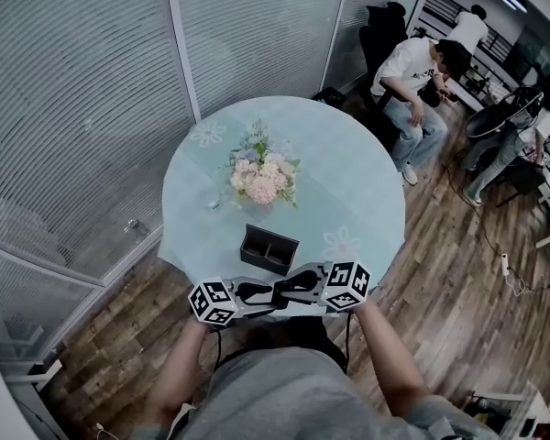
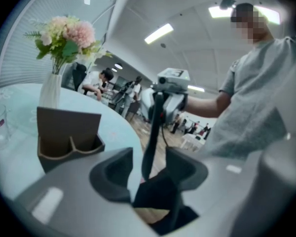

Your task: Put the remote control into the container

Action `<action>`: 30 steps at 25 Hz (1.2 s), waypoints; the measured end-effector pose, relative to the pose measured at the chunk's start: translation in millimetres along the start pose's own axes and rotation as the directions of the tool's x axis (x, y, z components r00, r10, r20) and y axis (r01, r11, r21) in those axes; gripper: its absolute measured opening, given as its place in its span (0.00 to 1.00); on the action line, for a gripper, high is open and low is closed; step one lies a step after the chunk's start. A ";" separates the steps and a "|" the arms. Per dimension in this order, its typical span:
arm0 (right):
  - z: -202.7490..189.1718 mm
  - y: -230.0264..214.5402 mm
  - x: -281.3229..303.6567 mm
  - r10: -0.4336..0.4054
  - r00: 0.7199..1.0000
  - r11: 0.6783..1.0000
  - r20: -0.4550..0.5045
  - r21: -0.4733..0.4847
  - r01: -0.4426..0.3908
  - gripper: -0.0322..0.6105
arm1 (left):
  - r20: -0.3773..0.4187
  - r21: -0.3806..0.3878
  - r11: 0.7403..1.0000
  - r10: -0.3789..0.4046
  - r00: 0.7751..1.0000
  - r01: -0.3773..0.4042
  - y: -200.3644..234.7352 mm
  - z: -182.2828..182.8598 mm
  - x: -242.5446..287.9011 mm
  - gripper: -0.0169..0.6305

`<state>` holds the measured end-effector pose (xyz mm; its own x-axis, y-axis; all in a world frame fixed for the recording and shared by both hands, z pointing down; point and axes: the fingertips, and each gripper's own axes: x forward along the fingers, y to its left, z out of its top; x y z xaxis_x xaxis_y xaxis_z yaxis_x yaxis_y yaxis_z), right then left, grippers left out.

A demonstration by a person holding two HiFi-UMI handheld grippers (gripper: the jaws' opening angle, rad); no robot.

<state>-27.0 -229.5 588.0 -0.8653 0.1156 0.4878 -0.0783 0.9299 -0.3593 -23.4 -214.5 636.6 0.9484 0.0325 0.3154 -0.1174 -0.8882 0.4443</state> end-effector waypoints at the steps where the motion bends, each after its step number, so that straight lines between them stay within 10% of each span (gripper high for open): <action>1: -2.7 -1.5 -1.1 -0.008 1.000 1.000 -0.004 0.002 0.008 0.16 | 0.006 -0.005 1.000 0.011 1.000 -0.011 2.6 0.2 -2.1 0.34; 5: -10.8 -10.4 -7.0 -0.056 0.998 0.998 -0.010 0.006 0.056 0.16 | 0.020 -0.016 0.998 0.057 0.998 -0.057 11.4 0.7 -8.6 0.31; 10: -18.6 -22.4 -9.8 -0.138 0.990 0.990 -0.043 -0.029 0.137 0.16 | 0.007 0.007 0.988 0.151 0.988 -0.152 21.1 -0.3 -10.6 0.03; 30: 20.0 -79.1 -14.3 -0.448 0.891 0.853 0.071 -0.264 0.450 0.16 | -0.076 -0.022 0.990 0.140 0.987 -0.142 8.1 -22.1 6.5 0.02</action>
<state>-18.3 -311.7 593.6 -0.7713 -0.3380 0.5392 -0.3252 0.9377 0.1225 -24.7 -211.3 660.8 0.8975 -0.0573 0.4374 -0.2573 -0.8733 0.4136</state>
